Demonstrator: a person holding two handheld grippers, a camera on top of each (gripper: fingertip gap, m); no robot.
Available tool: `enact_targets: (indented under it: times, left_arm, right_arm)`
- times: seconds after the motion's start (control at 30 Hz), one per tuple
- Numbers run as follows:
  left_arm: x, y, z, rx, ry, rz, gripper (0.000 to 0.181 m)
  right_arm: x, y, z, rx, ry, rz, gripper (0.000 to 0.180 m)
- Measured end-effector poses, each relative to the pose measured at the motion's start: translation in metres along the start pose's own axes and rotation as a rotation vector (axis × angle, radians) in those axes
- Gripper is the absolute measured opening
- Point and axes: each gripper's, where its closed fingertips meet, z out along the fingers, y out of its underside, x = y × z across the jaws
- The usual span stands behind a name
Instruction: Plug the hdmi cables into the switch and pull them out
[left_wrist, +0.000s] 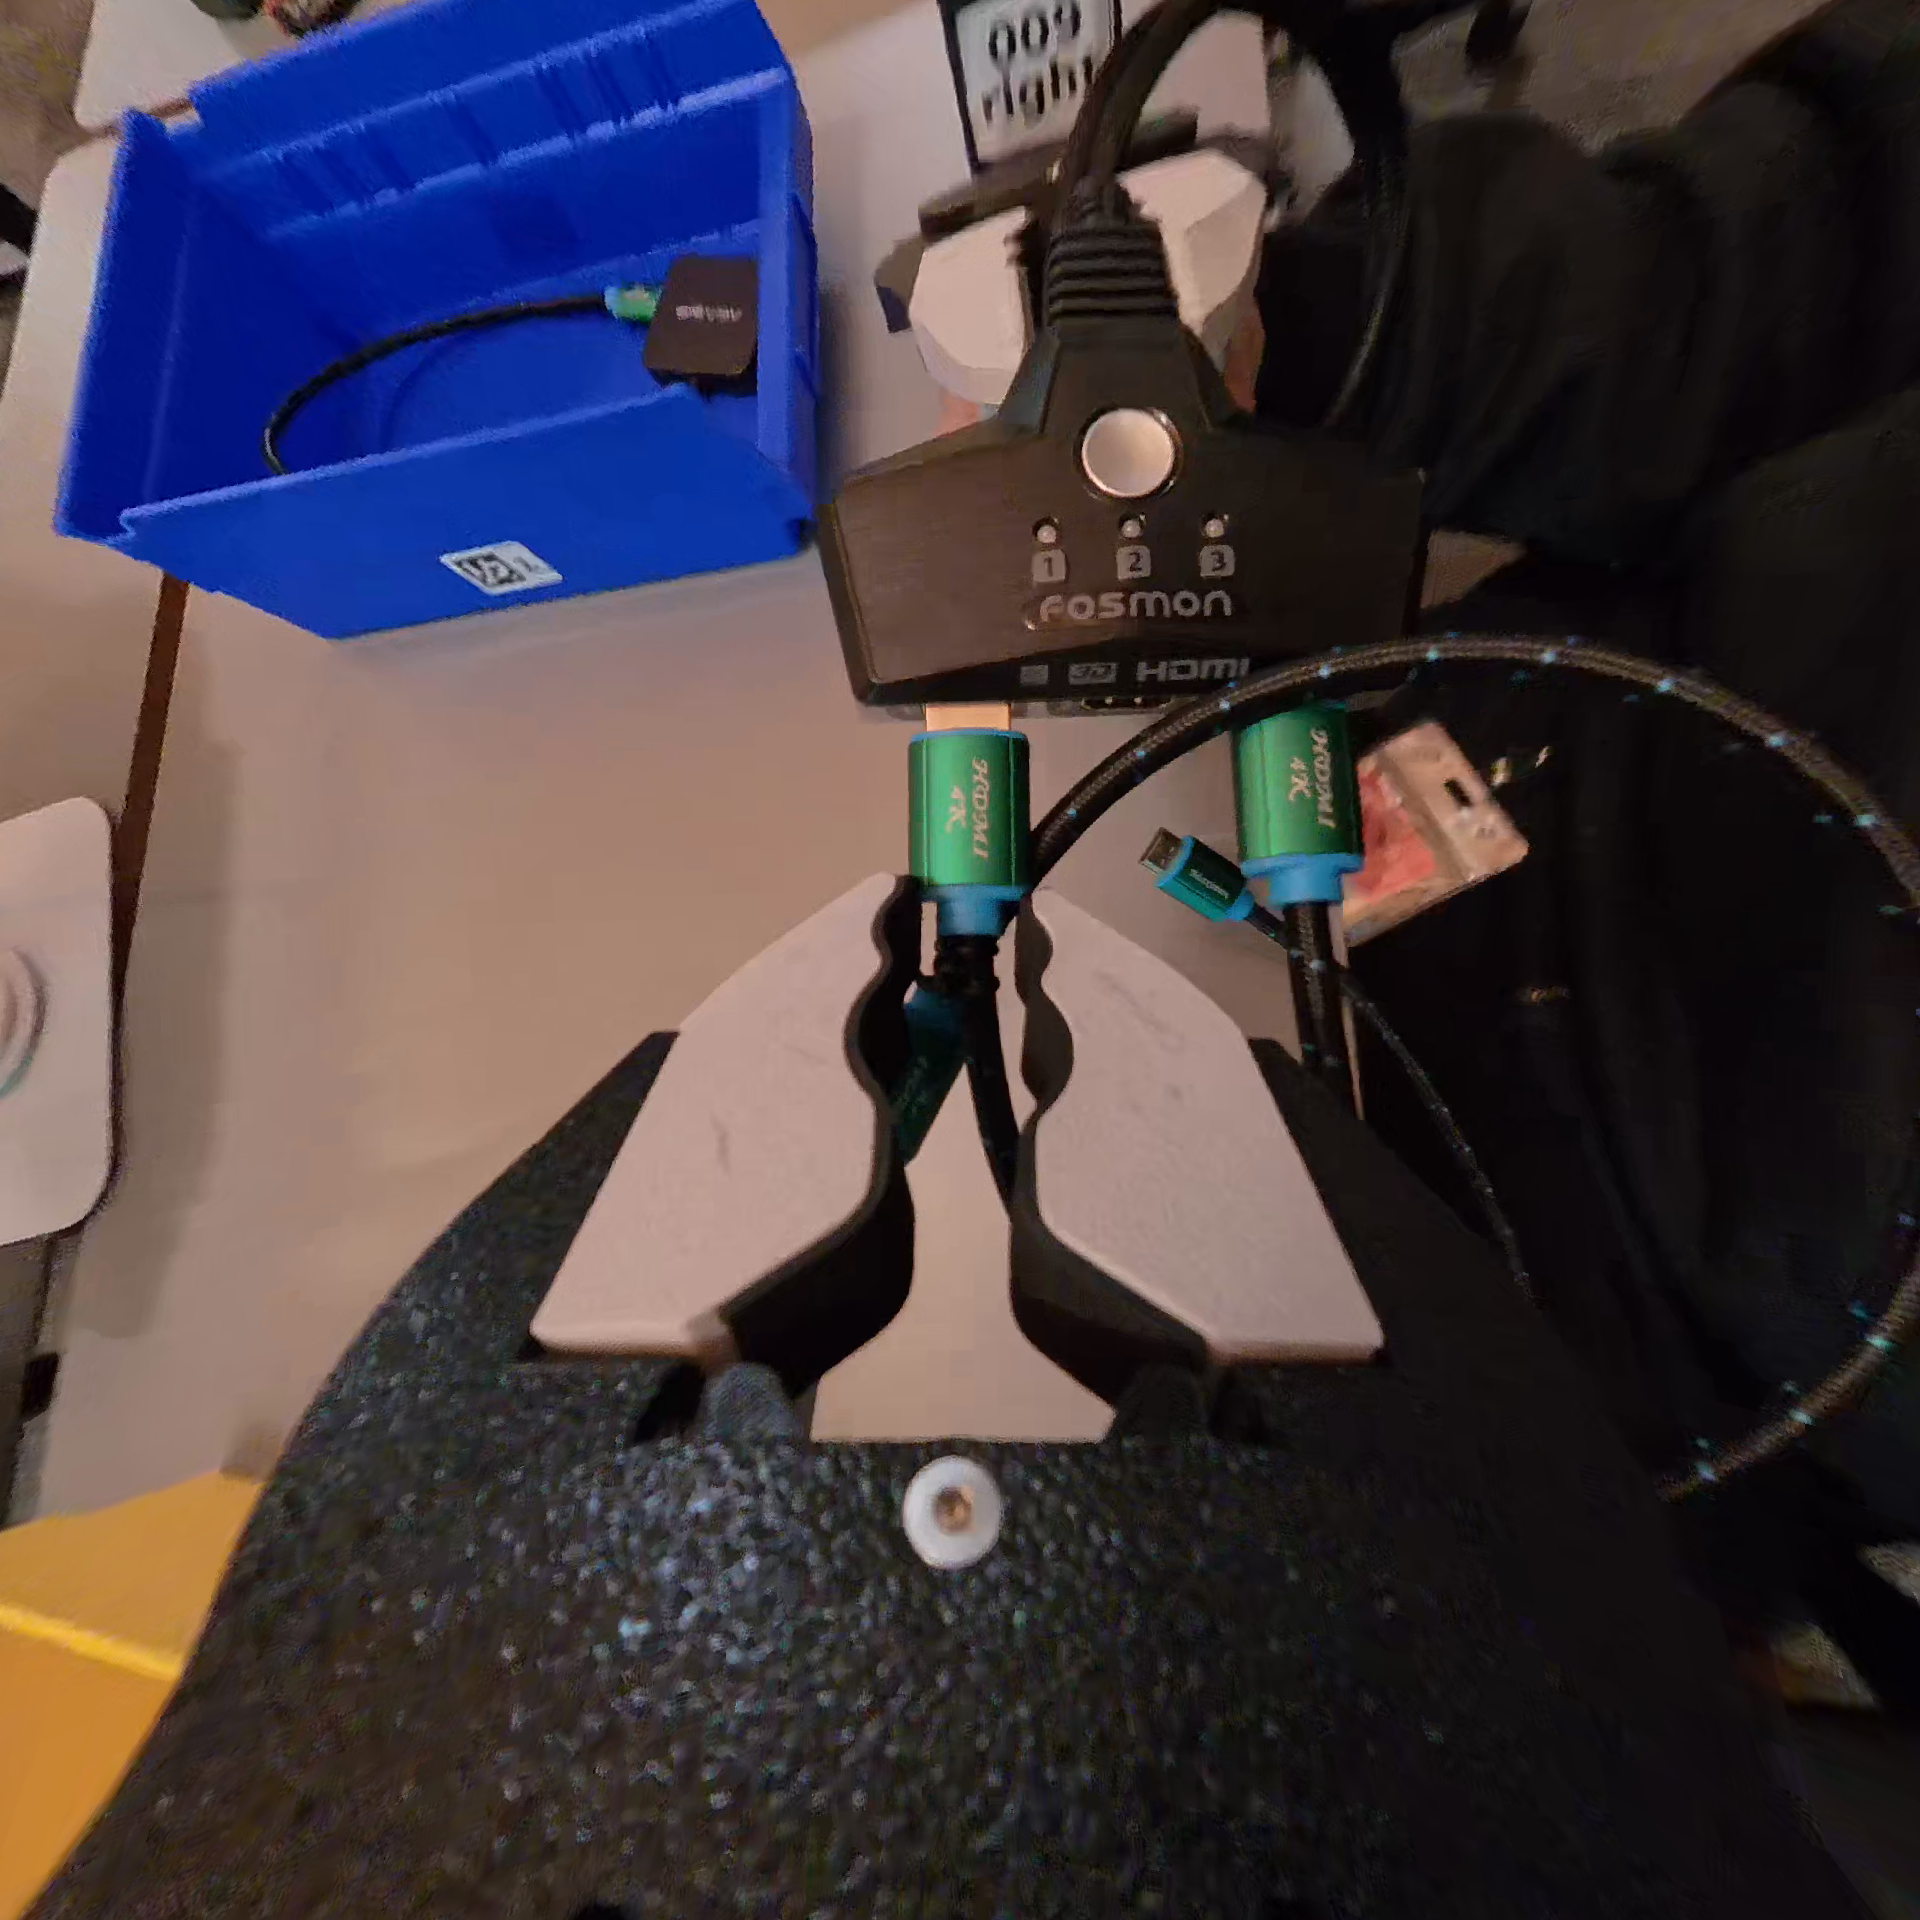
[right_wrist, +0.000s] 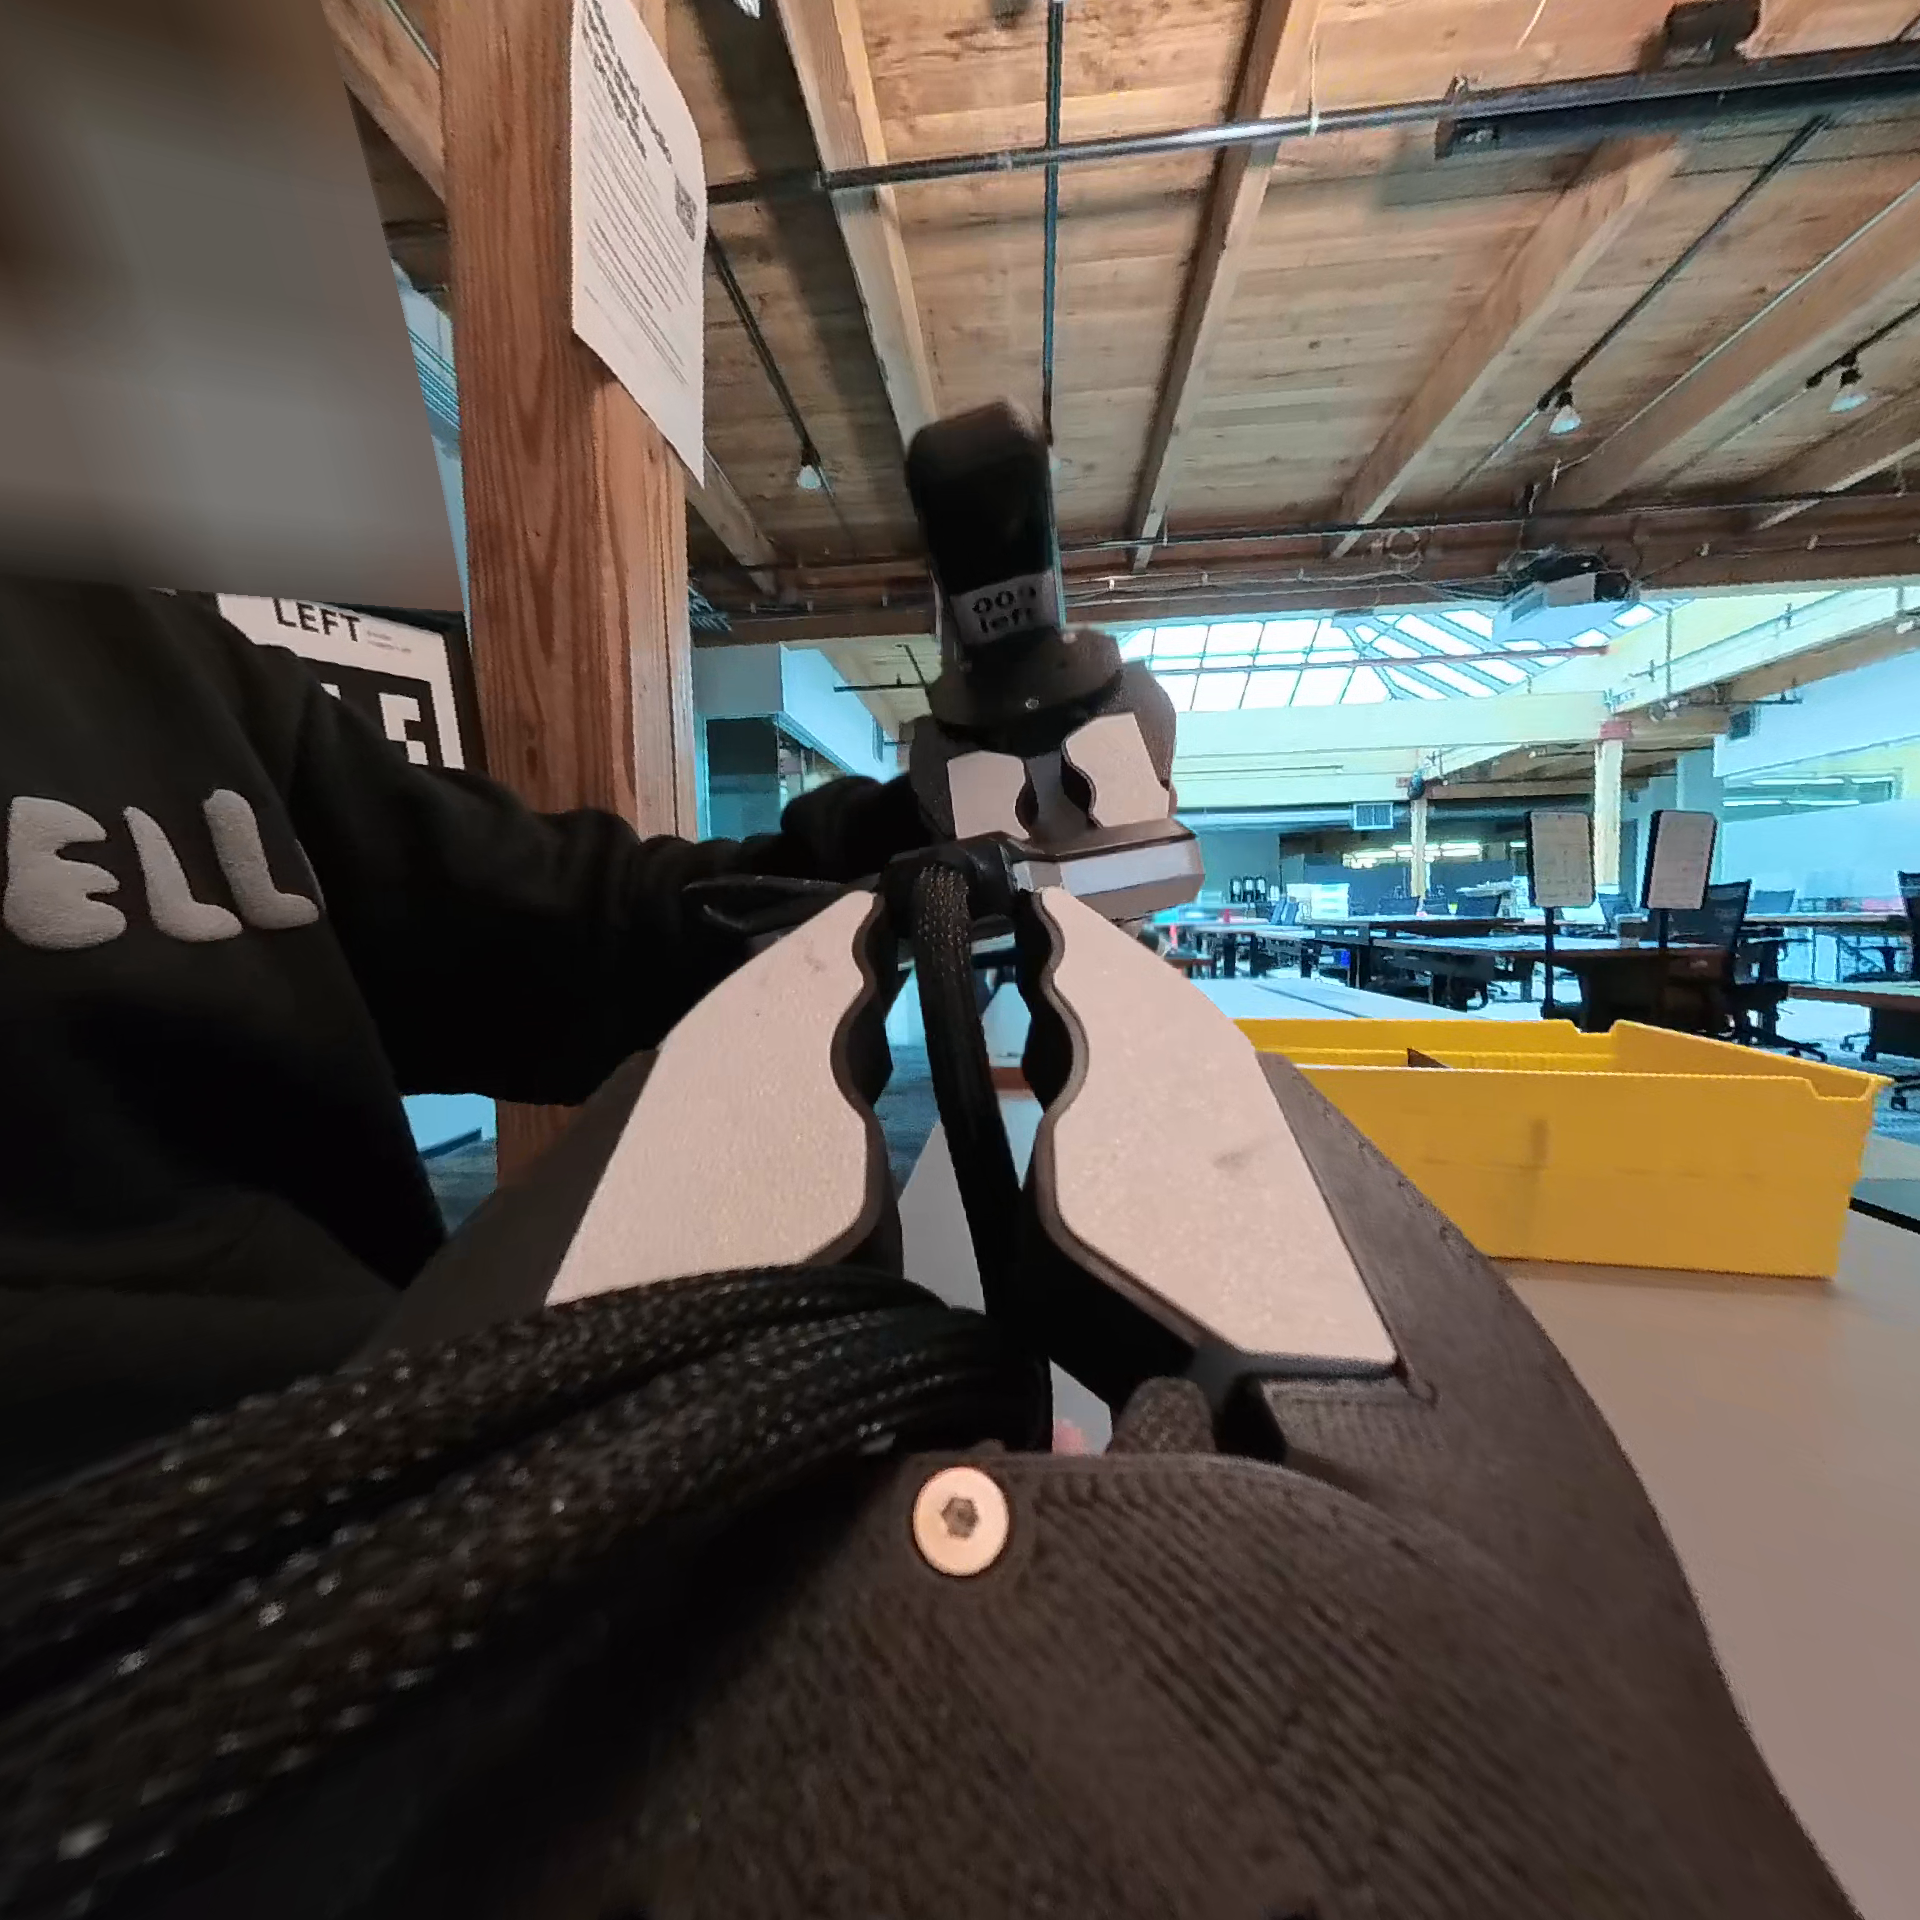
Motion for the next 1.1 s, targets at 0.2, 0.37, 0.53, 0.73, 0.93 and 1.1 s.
enact_targets:
  times: [0.2,0.37,0.53,0.73,0.93,1.1]
  left_arm:
    - [0.004,-0.016,-0.006,0.114,-0.007,0.035,0.022]
    - [0.008,-0.019,-0.005,0.129,0.04,-0.004,0.024]
    - [0.011,-0.021,-0.01,0.178,0.113,-0.083,0.027]
    - [0.009,-0.02,-0.008,0.163,0.106,-0.085,0.026]
    - [0.001,-0.026,-0.013,0.173,0.071,-0.113,0.022]
    - [0.003,-0.014,-0.002,-0.005,-0.008,-0.039,0.025]
  right_arm:
    - [-0.002,-0.007,-0.006,0.036,-0.021,-0.035,0.023]
    - [-0.003,-0.01,-0.01,0.056,-0.028,-0.044,0.023]
    - [-0.003,-0.008,-0.01,0.05,-0.033,-0.044,0.023]
    - [-0.002,-0.004,-0.009,0.04,-0.029,-0.043,0.023]
    - [-0.004,0.0,-0.004,0.006,-0.035,-0.061,0.023]
    - [-0.001,0.002,-0.003,-0.016,-0.012,-0.079,0.023]
